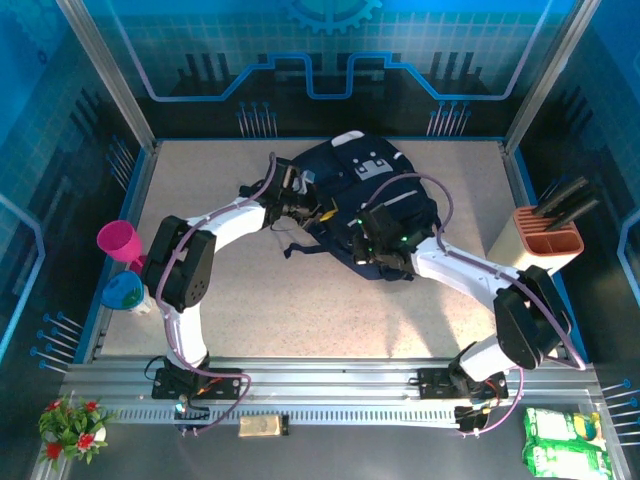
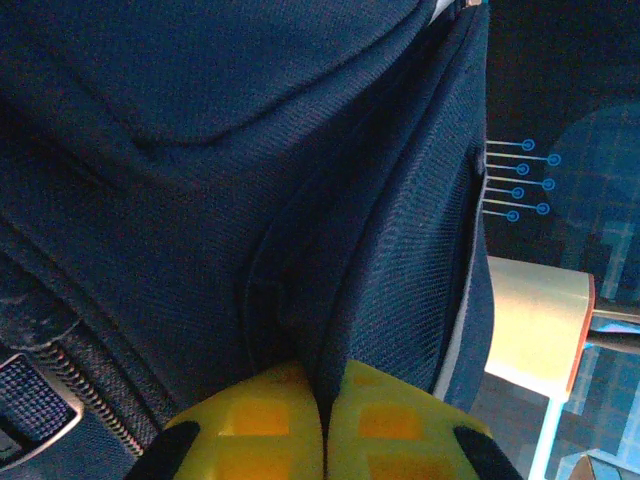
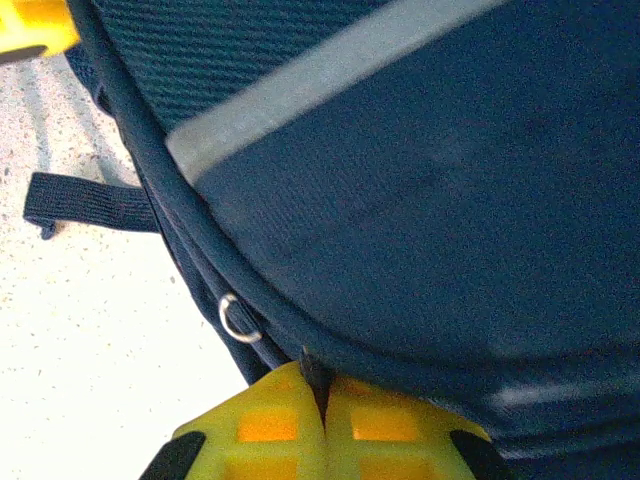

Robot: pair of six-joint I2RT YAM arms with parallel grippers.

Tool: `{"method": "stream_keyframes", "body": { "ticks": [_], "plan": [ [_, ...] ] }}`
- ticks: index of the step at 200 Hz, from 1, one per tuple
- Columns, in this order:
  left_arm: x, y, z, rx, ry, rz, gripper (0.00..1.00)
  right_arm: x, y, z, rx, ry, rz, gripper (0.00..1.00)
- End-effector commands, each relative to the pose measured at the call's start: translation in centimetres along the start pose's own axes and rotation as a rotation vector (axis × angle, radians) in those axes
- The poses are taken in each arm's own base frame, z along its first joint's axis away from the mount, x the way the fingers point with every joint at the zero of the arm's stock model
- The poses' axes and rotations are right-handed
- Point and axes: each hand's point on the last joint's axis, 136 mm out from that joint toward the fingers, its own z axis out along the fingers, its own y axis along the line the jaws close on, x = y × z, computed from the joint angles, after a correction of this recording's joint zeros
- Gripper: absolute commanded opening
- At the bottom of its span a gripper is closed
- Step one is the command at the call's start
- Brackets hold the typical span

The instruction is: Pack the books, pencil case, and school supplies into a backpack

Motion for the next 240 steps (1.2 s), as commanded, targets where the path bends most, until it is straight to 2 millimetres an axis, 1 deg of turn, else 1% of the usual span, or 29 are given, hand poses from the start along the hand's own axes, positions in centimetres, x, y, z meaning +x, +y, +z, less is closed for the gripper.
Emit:
{"method": "stream_keyframes", "body": {
  "ticks": [1, 24, 49, 63, 72, 87, 93, 106, 117, 134, 157, 167, 187, 206, 222, 240],
  "plan": [
    [-3.9, 0.4, -3.3, -0.031, -0.096, 0.034, 0.0, 1.3, -5.4, -0.4, 0.18, 0.019, 0.072, 0.01],
    [-4.7, 1.7, -3.8, -0.087, -0.112, 0.036, 0.01, 1.2, -5.4, -0.5, 0.178, 0.017, 0.073, 0.0],
    [-5.5, 2.1, -4.3, -0.09, -0.125, 0.029, 0.02, 0.6, -4.9, -0.7, 0.163, 0.013, 0.068, 0.0],
    [-5.7, 2.2, -4.6, -0.095, -0.129, 0.031, 0.04, 0.0, -4.5, -0.6, 0.147, 0.002, 0.051, 0.0],
    [-5.8, 2.2, -4.9, -0.098, -0.137, 0.032, 0.08, -0.6, -3.8, -0.6, 0.123, -0.006, 0.034, 0.0],
    [-5.9, 2.3, -5.6, -0.101, -0.151, 0.026, 0.22, -1.7, -1.9, -0.3, 0.063, -0.015, -0.01, 0.0],
    [-5.9, 2.5, -5.9, -0.104, -0.16, 0.02, 0.31, -2.1, -1.1, -0.1, 0.043, -0.015, -0.033, 0.0],
    [-5.8, 2.8, -6.7, -0.104, -0.18, 0.002, 0.42, -2.9, 1.2, 0.3, -0.011, -0.01, -0.08, 0.0],
    [-5.8, 3.0, -7.6, -0.095, -0.205, -0.013, 0.47, -3.4, 3.4, 0.7, -0.072, 0.0, -0.111, 0.0],
    [-5.3, 3.6, -9.1, -0.083, -0.245, -0.046, 0.52, -4.0, 6.9, 1.4, -0.167, 0.003, -0.148, 0.0],
    [-4.4, 5.4, -11.0, -0.085, -0.289, -0.104, 0.55, -4.4, 10.8, 2.2, -0.24, 0.011, -0.198, 0.0],
    [-3.9, 5.9, -11.6, -0.079, -0.303, -0.12, 0.55, -4.5, 12.4, 2.4, -0.269, 0.013, -0.22, 0.0],
    [-3.0, 6.6, -12.4, -0.073, -0.318, -0.143, 0.56, -4.4, 14.9, 2.8, -0.308, 0.019, -0.258, 0.0],
    [-2.6, 6.7, -12.6, -0.058, -0.322, -0.157, 0.56, -4.5, 16.1, 2.9, -0.331, 0.021, -0.27, 0.0],
    [-2.6, 6.6, -12.2, -0.038, -0.312, -0.174, 0.54, -4.5, 16.7, 3.0, -0.346, 0.024, -0.268, 0.0],
    [-2.9, 6.5, -11.5, -0.013, -0.295, -0.185, 0.48, -4.4, 16.9, 2.9, -0.357, 0.028, -0.266, 0.0]
  ]
}}
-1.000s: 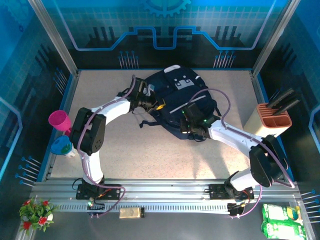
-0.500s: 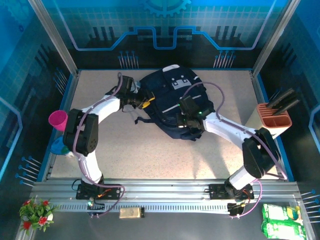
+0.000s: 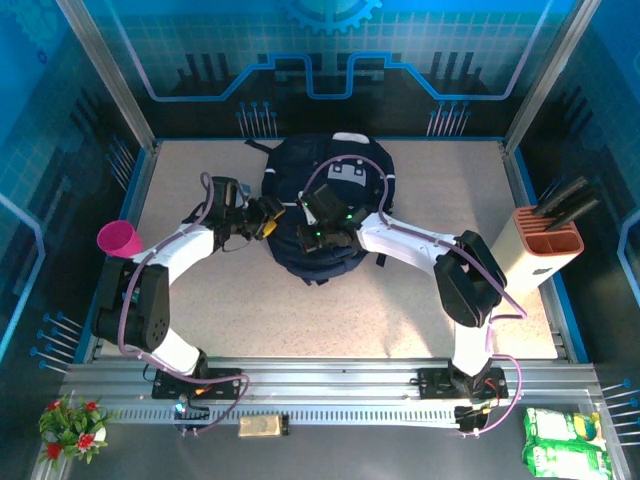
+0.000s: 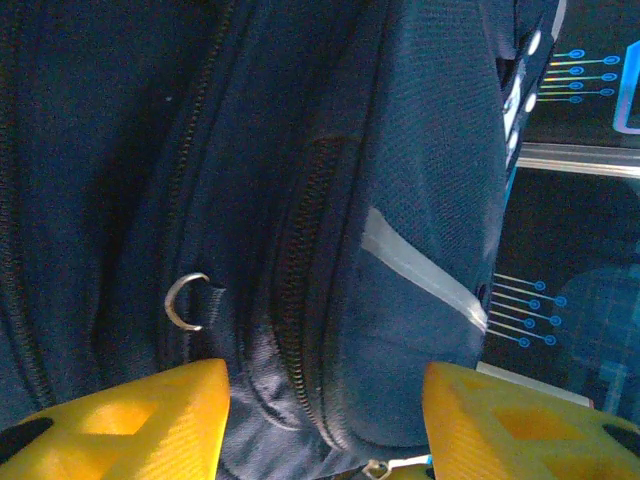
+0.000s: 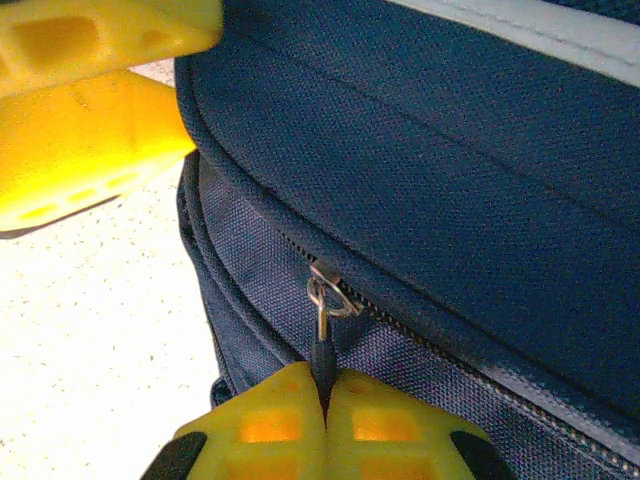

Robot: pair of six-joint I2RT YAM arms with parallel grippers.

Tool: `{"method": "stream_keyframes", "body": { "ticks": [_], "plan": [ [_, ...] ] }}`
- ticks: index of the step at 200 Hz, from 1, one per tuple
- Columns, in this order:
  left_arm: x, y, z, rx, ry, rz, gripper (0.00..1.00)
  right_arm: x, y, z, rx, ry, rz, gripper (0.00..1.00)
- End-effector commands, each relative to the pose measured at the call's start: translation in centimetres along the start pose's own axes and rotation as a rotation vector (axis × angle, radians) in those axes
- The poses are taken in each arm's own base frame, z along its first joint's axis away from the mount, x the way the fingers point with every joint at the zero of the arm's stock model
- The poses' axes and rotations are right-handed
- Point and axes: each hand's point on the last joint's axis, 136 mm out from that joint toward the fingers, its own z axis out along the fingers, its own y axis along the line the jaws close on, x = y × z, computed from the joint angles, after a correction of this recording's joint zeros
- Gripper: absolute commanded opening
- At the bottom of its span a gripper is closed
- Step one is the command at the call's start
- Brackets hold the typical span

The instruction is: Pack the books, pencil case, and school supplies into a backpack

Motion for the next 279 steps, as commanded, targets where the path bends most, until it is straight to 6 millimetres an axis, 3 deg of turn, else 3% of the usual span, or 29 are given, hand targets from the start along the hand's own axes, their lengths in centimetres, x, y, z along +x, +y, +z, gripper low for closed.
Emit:
{"method": "stream_keyframes", "body": {
  "ticks": [1, 48, 103, 159, 192, 229, 279],
  "plan": [
    [-0.6, -1.2, 0.4, 0.065, -0.002, -0.019, 0.48, -1.4, 2.7, -0.5, -0.088, -0.033, -0.033, 0.0],
    [-1.4, -1.5, 1.4, 0.067, -0.001, -0.013, 0.25, -0.4, 1.6, -0.6, -0.04, -0.021, -0.015, 0.0],
    [-2.2, -1.2, 1.1, 0.008, -0.032, 0.039, 0.0, 2.3, -4.9, -3.1, 0.108, -0.01, 0.063, 0.0],
    [-2.6, -1.3, 0.9, -0.008, -0.033, 0.083, 0.0, 6.2, -11.3, -6.0, 0.239, 0.025, 0.121, 0.0],
    [-2.7, -1.1, 0.7, -0.031, -0.022, 0.11, 0.0, 7.1, -14.5, -7.4, 0.286, 0.033, 0.131, 0.0],
    [-1.8, -1.0, 1.1, -0.035, 0.052, 0.159, 0.0, 6.5, -16.5, -7.8, 0.288, 0.05, 0.097, 0.0],
    [0.1, 0.9, 1.3, -0.109, 0.198, 0.283, 0.0, 2.5, -19.8, -7.7, 0.34, 0.043, 0.084, 0.0]
  ]
}}
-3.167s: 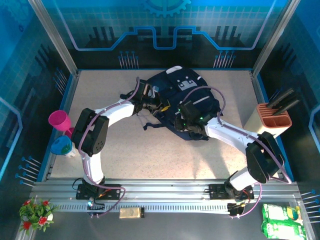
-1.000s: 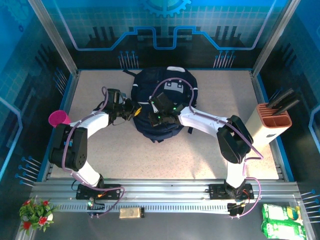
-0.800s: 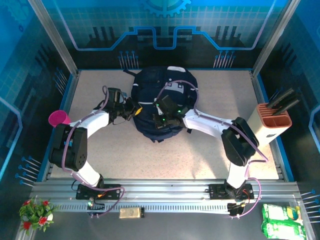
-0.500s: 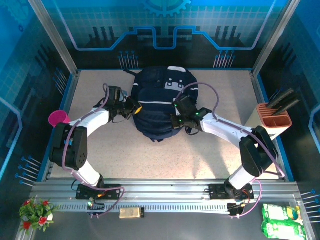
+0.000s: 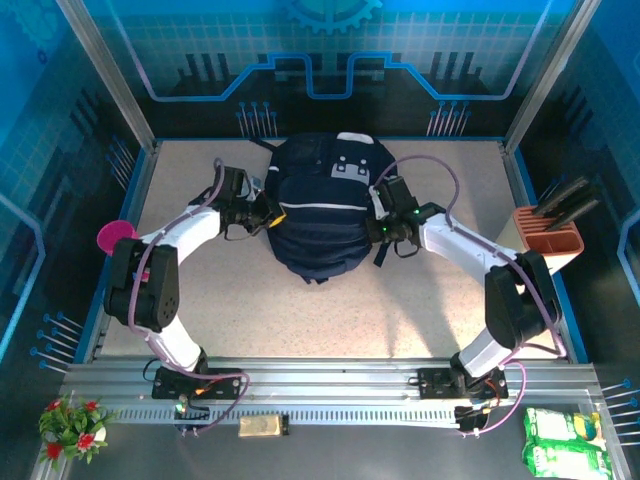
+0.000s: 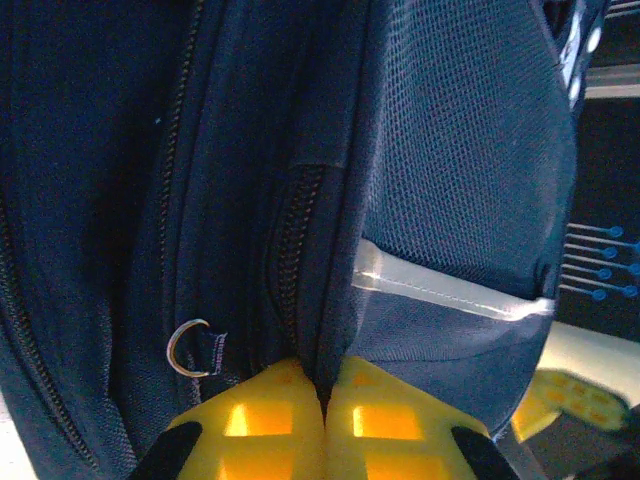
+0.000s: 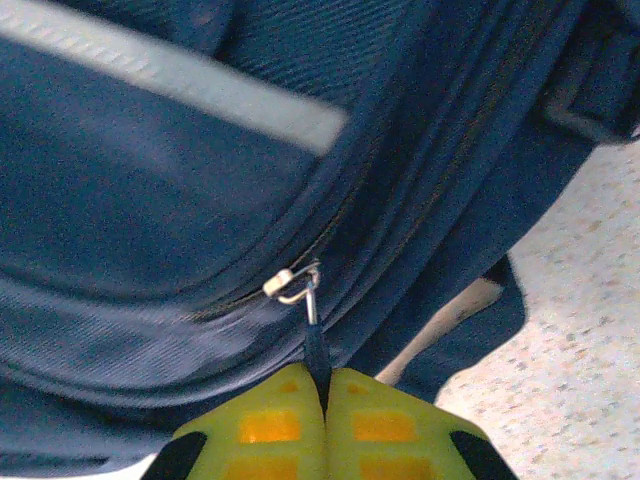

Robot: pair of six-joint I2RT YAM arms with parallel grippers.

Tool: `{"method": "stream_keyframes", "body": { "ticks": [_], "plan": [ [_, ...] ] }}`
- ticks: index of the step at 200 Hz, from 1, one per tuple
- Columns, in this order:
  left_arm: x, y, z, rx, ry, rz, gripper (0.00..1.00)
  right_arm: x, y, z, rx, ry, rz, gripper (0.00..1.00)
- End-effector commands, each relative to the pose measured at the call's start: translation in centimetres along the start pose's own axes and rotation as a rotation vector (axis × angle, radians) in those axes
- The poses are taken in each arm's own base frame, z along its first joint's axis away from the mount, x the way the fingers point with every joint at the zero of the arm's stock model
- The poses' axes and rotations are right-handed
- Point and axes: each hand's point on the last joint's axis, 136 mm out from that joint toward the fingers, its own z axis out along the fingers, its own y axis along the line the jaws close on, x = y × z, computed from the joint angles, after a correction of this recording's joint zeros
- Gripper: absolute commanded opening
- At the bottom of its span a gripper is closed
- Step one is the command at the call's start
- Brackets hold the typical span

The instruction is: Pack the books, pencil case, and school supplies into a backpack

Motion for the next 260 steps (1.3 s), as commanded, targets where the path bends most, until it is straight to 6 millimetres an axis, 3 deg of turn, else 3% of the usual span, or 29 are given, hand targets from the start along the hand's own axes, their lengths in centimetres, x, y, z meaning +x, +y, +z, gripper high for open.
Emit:
{"method": "stream_keyframes", "body": {
  "ticks": [1, 48, 85, 95, 114, 125, 141, 162, 179, 195, 219, 260],
  "plan": [
    [0.6, 0.4, -0.4, -0.014, 0.075, 0.111, 0.0, -1.3, -3.1, 0.0, 0.09, 0.02, -0.009, 0.0],
    [1.0, -0.9, -0.6, 0.028, 0.126, 0.188, 0.0, -4.7, -5.7, 0.1, 0.104, -0.007, 0.062, 0.01],
    [0.1, -2.7, -1.9, 0.063, 0.064, 0.206, 0.0, -6.1, -5.4, -1.4, 0.077, -0.056, 0.114, 0.16],
    [-0.4, -3.3, -2.7, 0.06, 0.019, 0.21, 0.14, -6.1, -5.4, -2.3, 0.077, -0.078, 0.127, 0.25],
    [-1.2, -3.8, -4.6, 0.03, -0.075, 0.236, 0.25, -6.1, -5.7, -4.7, 0.09, -0.159, 0.151, 0.51],
    [-1.7, -3.6, -5.8, -0.014, -0.142, 0.251, 0.42, -5.9, -6.0, -6.2, 0.11, -0.213, 0.163, 0.62],
    [-2.6, -2.9, -7.8, -0.09, -0.253, 0.274, 0.6, -5.4, -7.0, -8.2, 0.163, -0.277, 0.176, 0.74],
    [-3.4, -2.0, -10.2, -0.153, -0.397, 0.322, 0.83, -4.4, -8.2, -10.2, 0.237, -0.372, 0.169, 0.97],
    [-3.7, -1.0, -12.1, -0.197, -0.529, 0.36, 0.99, -3.1, -9.5, -11.3, 0.309, -0.42, 0.189, 1.0],
    [-4.0, 0.5, -14.0, -0.255, -0.665, 0.382, 0.99, -2.0, -11.3, -12.3, 0.405, -0.464, 0.233, 1.0],
    [-4.3, 3.5, -16.1, -0.373, -0.823, 0.406, 0.99, 1.0, -14.2, -12.2, 0.565, -0.519, 0.268, 1.0],
    [-4.4, 8.5, -17.1, -0.583, -0.945, 0.44, 0.99, 3.6, -16.5, -11.9, 0.687, -0.69, 0.249, 1.0]
  ]
}}
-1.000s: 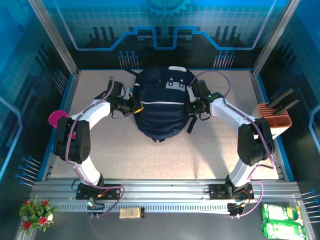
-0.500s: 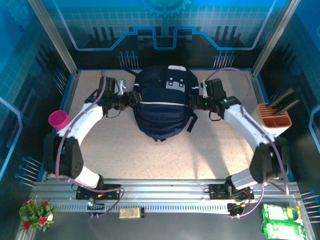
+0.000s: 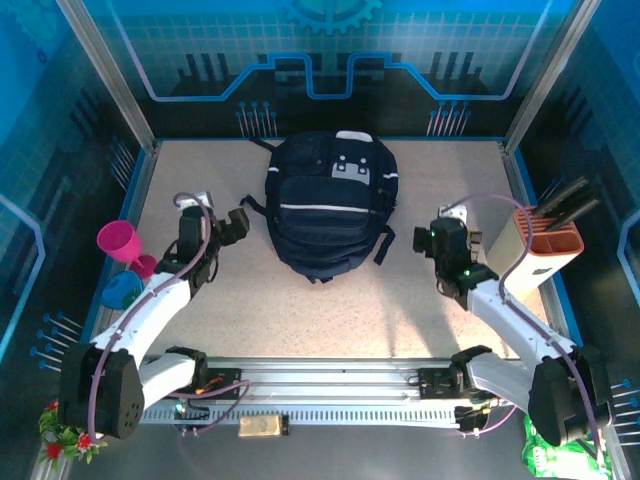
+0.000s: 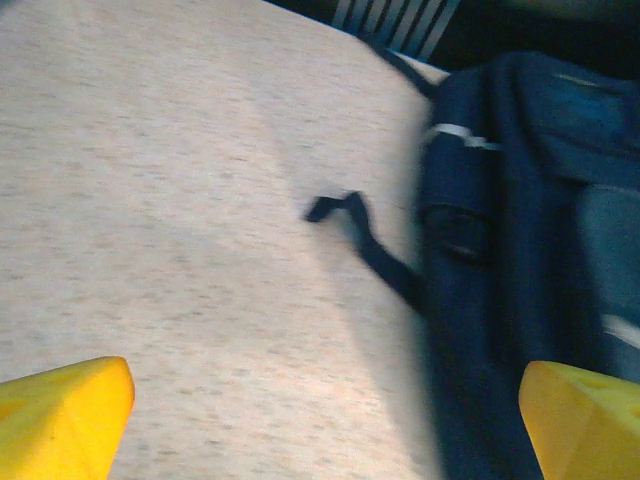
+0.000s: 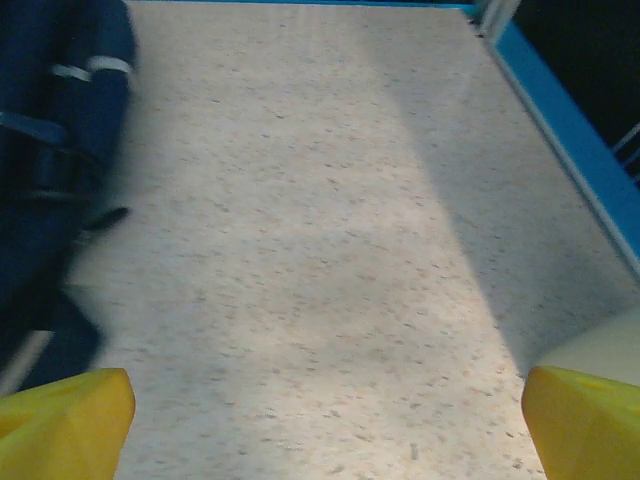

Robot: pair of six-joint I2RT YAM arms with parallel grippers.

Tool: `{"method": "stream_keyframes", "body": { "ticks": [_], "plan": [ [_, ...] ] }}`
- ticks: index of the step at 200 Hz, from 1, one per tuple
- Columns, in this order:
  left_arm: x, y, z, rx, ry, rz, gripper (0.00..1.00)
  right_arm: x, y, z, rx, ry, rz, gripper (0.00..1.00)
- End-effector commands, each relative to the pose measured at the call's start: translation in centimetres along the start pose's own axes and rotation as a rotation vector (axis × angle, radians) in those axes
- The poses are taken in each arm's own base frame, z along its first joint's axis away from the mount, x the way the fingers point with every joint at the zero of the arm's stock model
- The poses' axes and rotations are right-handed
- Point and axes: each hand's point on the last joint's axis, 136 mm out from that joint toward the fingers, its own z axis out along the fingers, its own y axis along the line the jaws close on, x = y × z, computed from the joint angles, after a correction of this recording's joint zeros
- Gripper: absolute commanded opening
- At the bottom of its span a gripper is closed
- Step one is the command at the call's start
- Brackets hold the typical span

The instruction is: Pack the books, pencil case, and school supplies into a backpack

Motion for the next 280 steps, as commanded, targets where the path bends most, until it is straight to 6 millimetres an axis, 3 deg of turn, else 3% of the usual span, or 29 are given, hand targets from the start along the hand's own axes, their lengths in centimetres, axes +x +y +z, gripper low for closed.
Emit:
{"method": "stream_keyframes", "body": {
  "ticks": [1, 41, 72, 99, 119, 147, 236, 280],
  "plan": [
    [-2.4, 3.0, -0.2, -0.151, -0.18, 0.066, 0.99, -3.1, -2.4, -0.3, 0.116, -0.223, 0.078, 1.0],
    [-0.2, 3.2, 1.6, -0.11, -0.209, 0.197, 0.99, -0.2, -2.4, 2.7, 0.133, -0.164, 0.008, 1.0],
    [1.3, 2.6, 3.7, -0.011, -0.188, 0.239, 0.99, -0.5, -0.2, 3.8, 0.03, -0.224, -0.058, 1.0],
    [1.3, 1.6, 4.4, 0.11, -0.195, 0.232, 0.99, -1.5, 1.1, 4.2, -0.04, -0.297, -0.093, 1.0],
    [1.0, 1.2, 4.5, 0.181, -0.203, 0.218, 0.99, -1.9, 1.7, 4.5, -0.098, -0.333, -0.089, 1.0],
    [1.7, 1.0, 5.6, 0.245, -0.168, 0.208, 0.99, -1.0, 1.8, 5.7, -0.157, -0.338, -0.035, 1.0],
    [3.1, 1.3, 6.7, 0.246, -0.172, 0.218, 0.99, -0.1, 3.4, 7.4, -0.176, -0.284, -0.089, 1.0],
    [3.2, 1.1, 7.3, 0.188, -0.152, 0.253, 0.99, -0.2, 2.7, 8.2, -0.183, -0.249, -0.049, 1.0]
  ]
}}
